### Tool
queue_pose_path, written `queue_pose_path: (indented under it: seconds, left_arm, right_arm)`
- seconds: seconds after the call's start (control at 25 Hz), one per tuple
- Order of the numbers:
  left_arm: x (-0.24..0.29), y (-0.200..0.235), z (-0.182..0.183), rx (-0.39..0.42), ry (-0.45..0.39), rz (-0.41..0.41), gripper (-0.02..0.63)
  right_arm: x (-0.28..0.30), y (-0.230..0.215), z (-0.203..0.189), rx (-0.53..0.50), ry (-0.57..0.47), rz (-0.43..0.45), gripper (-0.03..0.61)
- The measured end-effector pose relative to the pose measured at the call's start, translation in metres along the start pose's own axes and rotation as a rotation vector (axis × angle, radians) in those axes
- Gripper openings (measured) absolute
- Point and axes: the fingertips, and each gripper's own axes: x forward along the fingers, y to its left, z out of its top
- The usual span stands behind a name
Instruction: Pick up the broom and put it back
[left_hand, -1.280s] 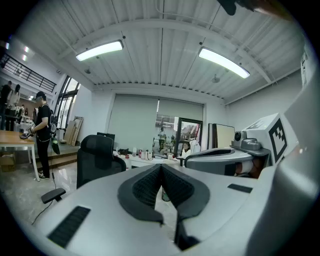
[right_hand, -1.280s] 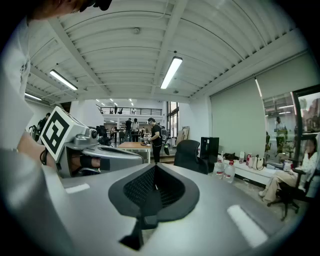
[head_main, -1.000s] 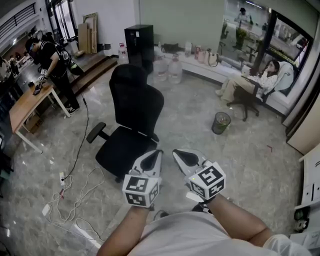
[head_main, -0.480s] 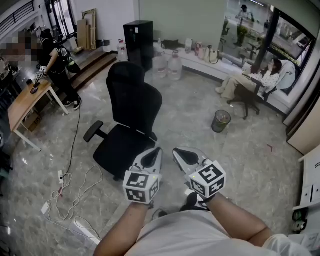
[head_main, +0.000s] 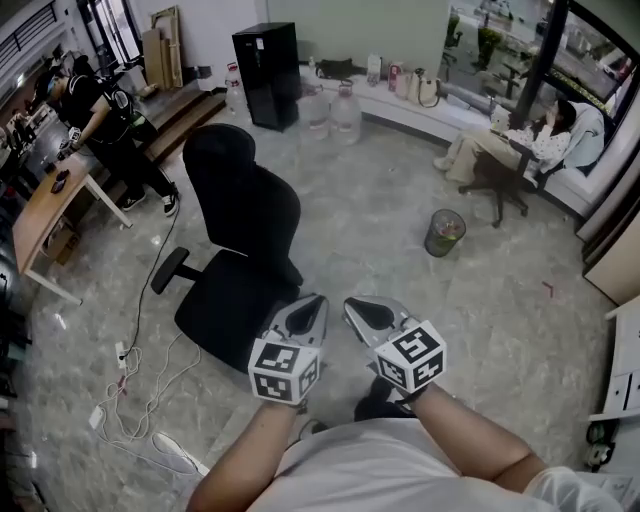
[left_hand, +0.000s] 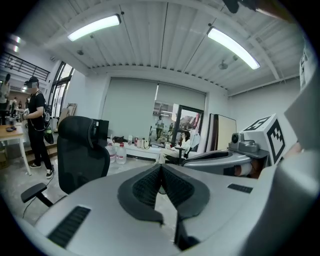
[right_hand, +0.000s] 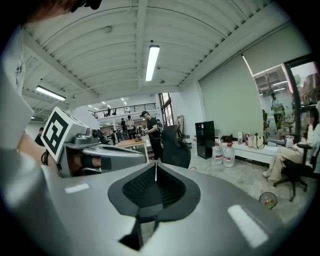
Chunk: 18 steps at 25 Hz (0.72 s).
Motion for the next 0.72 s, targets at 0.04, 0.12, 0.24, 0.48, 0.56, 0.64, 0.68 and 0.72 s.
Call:
queue_pose_path:
  seconds: [0.04, 0.12, 0.24, 0.48, 0.56, 0.64, 0.68, 0.72]
  left_arm:
    - [0.018, 0.002, -0.001, -0.006, 0.006, 0.009, 0.006]
    - [0.052, 0.002, -0.004, -0.026, 0.016, 0.022, 0.008]
    - [0.105, 0.002, -0.014, -0.053, 0.048, 0.028, 0.008]
    - [0.186, 0.026, -0.061, -0.124, 0.135, 0.056, 0.007]
    - [0.203, 0.042, -0.092, -0.157, 0.178, 0.065, 0.007]
    - [0.226, 0.066, -0.123, -0.172, 0.21, 0.074, 0.008]
    - [0.238, 0.078, -0.141, -0.179, 0.227, 0.077, 0.006]
    - [0.25, 0.088, -0.161, -0.188, 0.246, 0.078, 0.008]
  right_arm:
    - [0.004, -0.018, -0.003, 0.008, 0.007, 0.002, 0.012]
    - [0.012, -0.052, -0.014, 0.026, 0.032, 0.014, 0.014]
    - [0.027, -0.098, -0.032, 0.049, 0.082, 0.045, 0.015]
    - [0.072, -0.162, -0.097, 0.101, 0.218, 0.108, 0.015]
    - [0.089, -0.178, -0.131, 0.125, 0.266, 0.114, 0.026]
    - [0.118, -0.2, -0.166, 0.139, 0.304, 0.1, 0.039]
    - [0.133, -0.212, -0.188, 0.144, 0.328, 0.091, 0.047]
    - [0.147, -0.224, -0.212, 0.154, 0.356, 0.084, 0.059]
